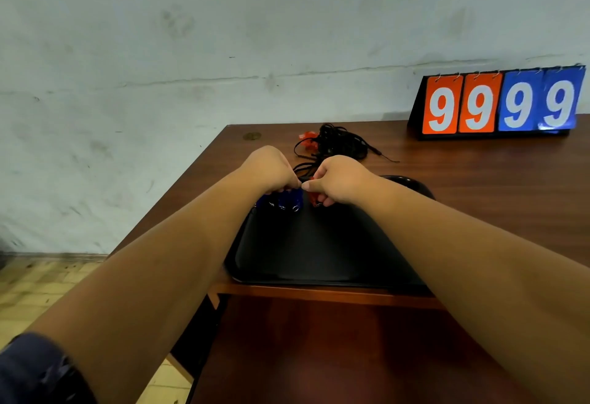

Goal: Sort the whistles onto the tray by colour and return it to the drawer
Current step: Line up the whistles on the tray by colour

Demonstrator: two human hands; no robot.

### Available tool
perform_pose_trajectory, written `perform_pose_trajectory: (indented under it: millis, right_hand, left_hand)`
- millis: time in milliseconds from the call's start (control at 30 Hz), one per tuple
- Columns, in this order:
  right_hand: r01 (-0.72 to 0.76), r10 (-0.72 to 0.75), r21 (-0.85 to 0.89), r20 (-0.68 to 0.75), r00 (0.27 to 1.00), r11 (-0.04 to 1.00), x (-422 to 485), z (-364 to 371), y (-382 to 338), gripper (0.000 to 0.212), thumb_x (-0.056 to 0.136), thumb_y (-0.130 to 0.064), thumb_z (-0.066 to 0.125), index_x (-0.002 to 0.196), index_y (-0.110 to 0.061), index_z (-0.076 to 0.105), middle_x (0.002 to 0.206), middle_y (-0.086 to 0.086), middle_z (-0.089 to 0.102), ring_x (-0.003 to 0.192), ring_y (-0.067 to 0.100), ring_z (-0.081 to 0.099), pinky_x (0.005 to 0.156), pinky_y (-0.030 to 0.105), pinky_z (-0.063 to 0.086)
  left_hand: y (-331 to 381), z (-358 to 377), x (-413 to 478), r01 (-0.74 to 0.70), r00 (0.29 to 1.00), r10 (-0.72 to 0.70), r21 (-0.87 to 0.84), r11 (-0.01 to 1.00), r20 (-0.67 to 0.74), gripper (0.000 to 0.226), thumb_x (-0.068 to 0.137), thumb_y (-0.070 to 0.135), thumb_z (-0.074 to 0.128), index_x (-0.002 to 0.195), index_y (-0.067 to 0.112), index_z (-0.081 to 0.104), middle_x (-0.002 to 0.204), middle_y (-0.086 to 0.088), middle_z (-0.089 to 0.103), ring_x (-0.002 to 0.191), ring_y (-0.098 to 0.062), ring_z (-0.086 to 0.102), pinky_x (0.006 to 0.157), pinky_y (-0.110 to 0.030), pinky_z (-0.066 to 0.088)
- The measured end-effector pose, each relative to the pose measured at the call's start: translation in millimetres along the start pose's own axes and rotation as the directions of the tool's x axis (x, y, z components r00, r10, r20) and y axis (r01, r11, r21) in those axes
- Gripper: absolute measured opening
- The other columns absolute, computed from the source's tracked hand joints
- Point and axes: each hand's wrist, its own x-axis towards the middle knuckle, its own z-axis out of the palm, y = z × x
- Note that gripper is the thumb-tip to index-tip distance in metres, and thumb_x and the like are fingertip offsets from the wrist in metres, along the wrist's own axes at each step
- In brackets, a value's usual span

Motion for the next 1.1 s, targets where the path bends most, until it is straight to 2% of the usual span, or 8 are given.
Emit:
perform_pose_trajectory:
  millis: [100, 200, 300, 400, 533, 667, 867, 1100]
  right_hand:
    - [-0.002, 0.003, -0.019, 0.015, 1.0, 1.0, 0.7, 1.5, 0.6, 0.03, 0.1, -0.04, 0.074, 0.106, -0.01, 0.079, 0.093, 0.008, 0.082, 0.088, 0.025, 0.081, 0.082, 0.031, 0.064]
    - [-0.005, 0.005, -0.022, 0.012, 1.0, 1.0, -1.3, 0.7, 1.2, 0.03, 0.101, -0.038, 0.073, 0.11, -0.01, 0.079, 0.093, 0.006, 0.081, 0.088, 0.024, 0.08, 0.08, 0.03, 0.062]
    - [-0.005, 0.005, -0.002, 0.018, 1.0, 1.0, -6.0, -1.2, 0.3, 0.026, 0.105, -0.032, 0.069, 0.115, -0.009, 0.077, 0.097, 0.008, 0.08, 0.093, 0.026, 0.079, 0.072, 0.025, 0.059]
    - [-0.009, 0.009, 0.014, 0.038, 0.999, 1.0, -10.3, -3.5, -2.4, 0.024, 0.107, -0.019, 0.067, 0.127, -0.007, 0.072, 0.106, 0.013, 0.077, 0.095, 0.025, 0.077, 0.069, 0.024, 0.06]
    - [0.013, -0.015, 0.041, 0.053, 0.998, 0.999, -12.2, -3.5, -1.6, 0.034, 0.104, -0.011, 0.068, 0.138, -0.011, 0.066, 0.114, 0.016, 0.076, 0.102, 0.029, 0.078, 0.083, 0.034, 0.066]
    - [0.023, -0.025, 0.039, 0.035, 0.999, 0.999, -12.5, -1.3, 0.3, 0.033, 0.102, -0.011, 0.07, 0.136, -0.013, 0.069, 0.11, 0.012, 0.078, 0.09, 0.023, 0.077, 0.079, 0.032, 0.066]
    - [0.04, -0.04, 0.02, 0.02, 0.999, 0.999, -17.1, -0.8, -2.0, 0.03, 0.102, -0.012, 0.071, 0.132, -0.015, 0.071, 0.108, 0.014, 0.078, 0.084, 0.019, 0.071, 0.078, 0.031, 0.064]
    - [0.047, -0.047, 0.004, 0.031, 0.998, 0.999, -16.6, -1.4, -3.5, 0.031, 0.1, -0.011, 0.072, 0.131, -0.015, 0.072, 0.11, 0.017, 0.078, 0.085, 0.021, 0.071, 0.085, 0.038, 0.065]
  left_hand:
    - [3.5, 4.6, 2.6, 0.005, 0.999, -0.003, 0.068, 0.998, -0.039, 0.026, 0.089, 0.038, 0.084, 0.097, 0.014, 0.085, 0.086, -0.005, 0.078, 0.072, -0.022, 0.067, 0.077, -0.034, 0.06]
    - [3.0, 4.8, 6.5, -0.006, 0.995, 0.01, 0.041, 0.999, -0.097, 0.023, 0.088, 0.039, 0.085, 0.084, 0.016, 0.084, 0.077, -0.003, 0.078, 0.072, -0.021, 0.072, 0.077, -0.034, 0.063]
    - [-4.2, -0.5, 4.0, -0.017, 0.994, 0.017, 0.007, 1.0, -0.106, 0.024, 0.09, 0.036, 0.084, 0.089, 0.012, 0.085, 0.089, -0.01, 0.082, 0.084, -0.025, 0.077, 0.087, -0.04, 0.065]
    - [-16.0, -9.9, -11.9, -0.112, 0.989, 0.106, -0.054, 0.992, -0.098, 0.008, 0.09, 0.025, 0.084, 0.091, 0.016, 0.084, 0.086, -0.007, 0.08, 0.079, -0.019, 0.073, 0.072, -0.036, 0.063]
    - [-28.1, -12.6, -29.7, -0.265, 0.963, 0.267, -0.043, 0.963, 0.029, 0.032, 0.081, 0.037, 0.092, 0.11, 0.03, 0.08, 0.102, 0.004, 0.075, 0.09, -0.015, 0.071, 0.071, -0.027, 0.049]
    - [-31.7, -4.3, -36.8, -0.336, 0.941, 0.336, 0.006, 0.942, 0.037, 0.047, 0.077, 0.044, 0.094, 0.12, 0.033, 0.076, 0.11, 0.003, 0.07, 0.097, -0.016, 0.07, 0.08, -0.029, 0.054]
    - [-31.1, 6.3, -33.5, -0.34, 0.937, 0.344, 0.058, 0.939, -0.065, 0.039, 0.079, 0.043, 0.093, 0.113, 0.031, 0.078, 0.104, 0.006, 0.069, 0.093, -0.013, 0.066, 0.068, -0.023, 0.045]
    - [-33.6, 6.1, -28.1, -0.343, 0.936, 0.345, 0.036, 0.939, -0.069, 0.031, 0.08, 0.037, 0.093, 0.108, 0.029, 0.081, 0.097, 0.008, 0.072, 0.08, -0.007, 0.064, 0.063, -0.02, 0.044]
